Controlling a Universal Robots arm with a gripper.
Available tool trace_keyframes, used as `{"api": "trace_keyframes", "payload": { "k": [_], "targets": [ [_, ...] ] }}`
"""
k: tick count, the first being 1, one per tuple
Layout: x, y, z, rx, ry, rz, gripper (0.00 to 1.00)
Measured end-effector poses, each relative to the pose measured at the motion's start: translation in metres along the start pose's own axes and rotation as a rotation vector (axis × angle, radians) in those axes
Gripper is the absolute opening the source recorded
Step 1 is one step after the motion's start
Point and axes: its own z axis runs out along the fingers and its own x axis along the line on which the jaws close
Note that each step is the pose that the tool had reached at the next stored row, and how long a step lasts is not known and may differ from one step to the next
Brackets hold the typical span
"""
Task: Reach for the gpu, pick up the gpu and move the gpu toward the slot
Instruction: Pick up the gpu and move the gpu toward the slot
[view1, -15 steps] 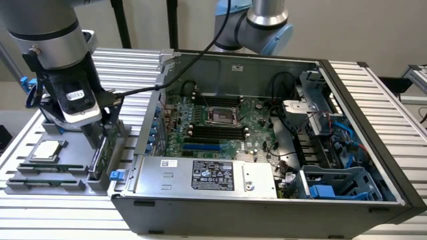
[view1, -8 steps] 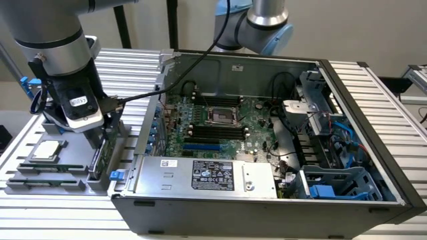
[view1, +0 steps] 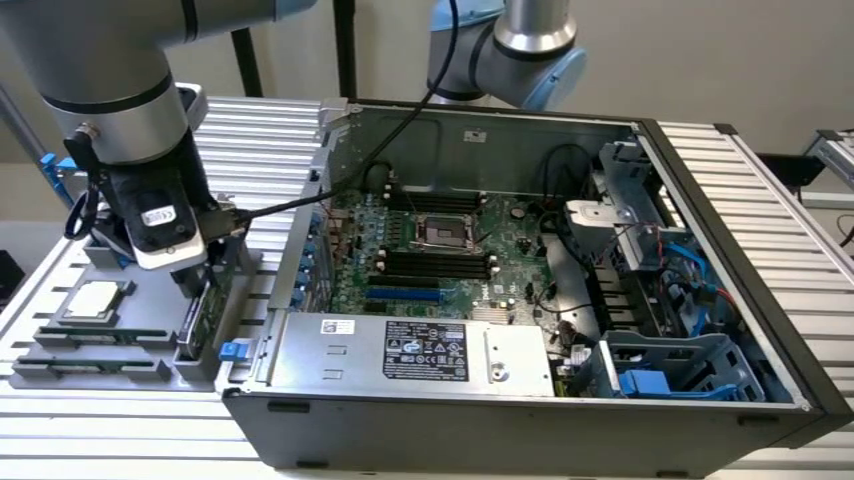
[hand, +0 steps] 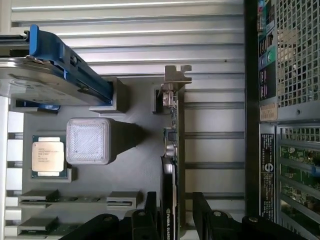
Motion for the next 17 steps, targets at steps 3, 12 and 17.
{"api": "trace_keyframes", "payload": {
  "k": [3,12,17],
  "targets": [
    [0.000,-0.0002,0.0042,-0.0006,0.0037,0.014,0.42],
    [-0.002,0.0009,0.0157,0.0002,0.0252,0.020,0.42],
    [-0.004,0.0046,0.0204,0.0005,0.0372,0.021,0.42]
  ]
}}
